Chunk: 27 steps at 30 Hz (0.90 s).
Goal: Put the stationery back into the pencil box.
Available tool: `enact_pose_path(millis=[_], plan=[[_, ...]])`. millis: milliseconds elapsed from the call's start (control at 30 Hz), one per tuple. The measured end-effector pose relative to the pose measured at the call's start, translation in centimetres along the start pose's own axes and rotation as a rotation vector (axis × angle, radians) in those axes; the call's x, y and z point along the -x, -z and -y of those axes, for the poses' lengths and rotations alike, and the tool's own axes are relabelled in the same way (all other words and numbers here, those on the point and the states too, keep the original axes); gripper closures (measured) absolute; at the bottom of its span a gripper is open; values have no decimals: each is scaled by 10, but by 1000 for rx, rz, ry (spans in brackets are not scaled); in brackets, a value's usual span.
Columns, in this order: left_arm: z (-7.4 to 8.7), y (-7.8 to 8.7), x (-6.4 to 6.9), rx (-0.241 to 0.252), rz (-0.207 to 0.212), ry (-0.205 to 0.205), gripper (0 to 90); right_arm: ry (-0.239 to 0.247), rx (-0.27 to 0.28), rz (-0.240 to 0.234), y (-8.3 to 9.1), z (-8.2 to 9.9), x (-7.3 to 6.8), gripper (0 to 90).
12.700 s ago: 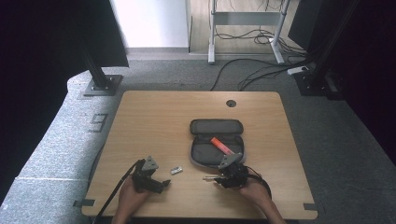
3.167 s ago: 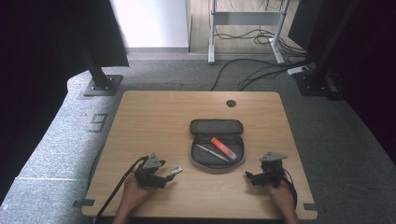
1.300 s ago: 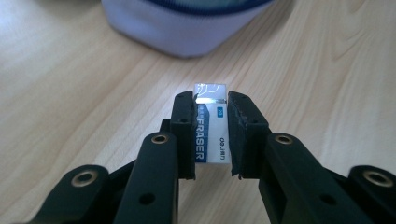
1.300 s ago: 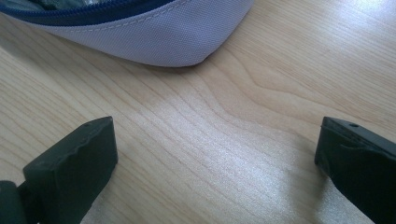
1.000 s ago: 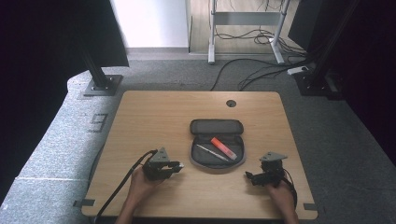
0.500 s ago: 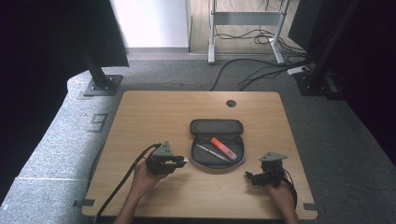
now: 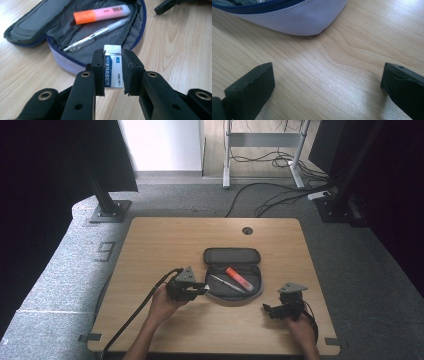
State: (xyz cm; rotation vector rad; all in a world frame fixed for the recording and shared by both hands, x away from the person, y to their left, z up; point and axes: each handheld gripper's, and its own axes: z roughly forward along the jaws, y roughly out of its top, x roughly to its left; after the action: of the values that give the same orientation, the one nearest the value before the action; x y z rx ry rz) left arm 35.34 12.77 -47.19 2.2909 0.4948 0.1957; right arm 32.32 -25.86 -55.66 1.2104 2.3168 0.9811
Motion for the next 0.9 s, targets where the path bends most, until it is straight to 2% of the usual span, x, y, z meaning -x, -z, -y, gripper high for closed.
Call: enact_pose_path(millis=[533, 733, 900], plan=[[-27, -25, -4, 20, 9, -27, 729, 0, 0, 0, 0, 0, 0, 0], [-33, -36, -9, 26, 17, -12, 727, 0, 0, 0, 0, 0, 0, 0], [-31, -46, -9, -2, 0, -22, 726, 0, 0, 0, 0, 0, 0, 0]])
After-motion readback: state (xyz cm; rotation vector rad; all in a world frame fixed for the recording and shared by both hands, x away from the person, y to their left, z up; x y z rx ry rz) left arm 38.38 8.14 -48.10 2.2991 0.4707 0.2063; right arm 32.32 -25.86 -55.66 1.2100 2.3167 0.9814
